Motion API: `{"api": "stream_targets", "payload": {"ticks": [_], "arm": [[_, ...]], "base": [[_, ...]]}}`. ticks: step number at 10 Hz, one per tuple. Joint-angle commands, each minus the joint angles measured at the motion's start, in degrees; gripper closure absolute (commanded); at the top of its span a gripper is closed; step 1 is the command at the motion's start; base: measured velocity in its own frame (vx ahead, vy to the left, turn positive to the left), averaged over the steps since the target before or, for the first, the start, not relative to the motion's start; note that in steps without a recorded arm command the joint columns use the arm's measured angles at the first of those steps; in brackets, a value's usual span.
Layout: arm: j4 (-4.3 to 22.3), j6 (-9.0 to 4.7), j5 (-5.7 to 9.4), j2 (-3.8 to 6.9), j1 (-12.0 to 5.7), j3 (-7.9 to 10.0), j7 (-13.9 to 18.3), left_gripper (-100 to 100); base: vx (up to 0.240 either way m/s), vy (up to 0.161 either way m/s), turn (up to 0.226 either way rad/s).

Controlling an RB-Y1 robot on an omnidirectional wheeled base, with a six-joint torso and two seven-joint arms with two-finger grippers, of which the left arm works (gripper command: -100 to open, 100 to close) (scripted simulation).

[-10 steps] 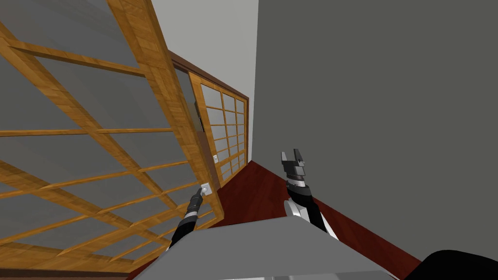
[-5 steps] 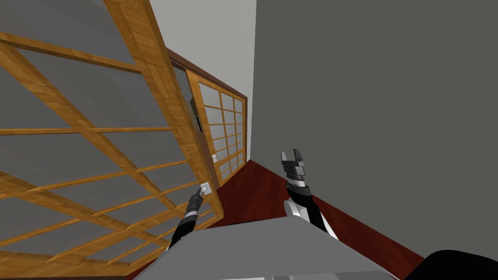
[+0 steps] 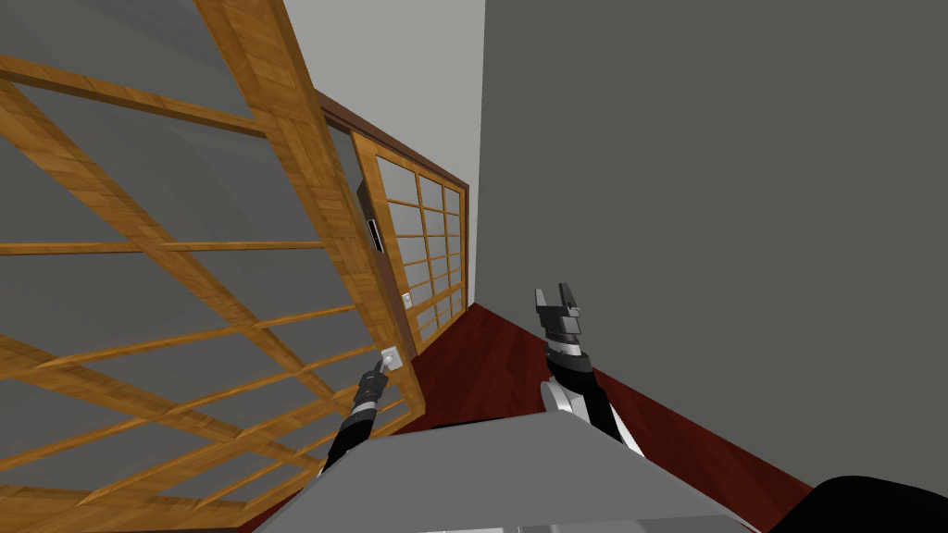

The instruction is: Pull the door open

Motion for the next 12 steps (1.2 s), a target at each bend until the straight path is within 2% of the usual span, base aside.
{"api": "stream_targets", "payload": {"ticks": [1,2,3,4,5,6,9,12], "arm": [[-0.1,-0.36,0.97,-0.16,-0.86,-0.98,2.9,100],[-0.1,-0.36,0.97,-0.16,-0.86,-0.98,3.9,100],[0.2,-0.38,1.78,-0.04,-1.12,-1.28,5.9,100],[0.2,-0.38,1.78,-0.04,-1.12,-1.28,6.3,100],[0.5,-0.40,2.59,0.07,-1.37,-1.59,8.5,100],[0.5,0.12,3.38,0.02,-0.61,-1.32,8.8,-100],[-0.3,0.23,5.25,-0.51,-0.58,-1.96,12.5,-100],[-1.3,0.39,7.79,-1.25,-0.53,-2.83,17.3,-100]], "base": [[-0.066,0.020,-0.125],[-0.051,0.016,-0.045],[-0.050,0.009,-0.048],[-0.044,0.005,-0.036],[-0.041,0.004,-0.053],[-0.059,0.021,-0.019],[-0.080,-0.010,-0.046],[-0.081,0.001,-0.049]]}}
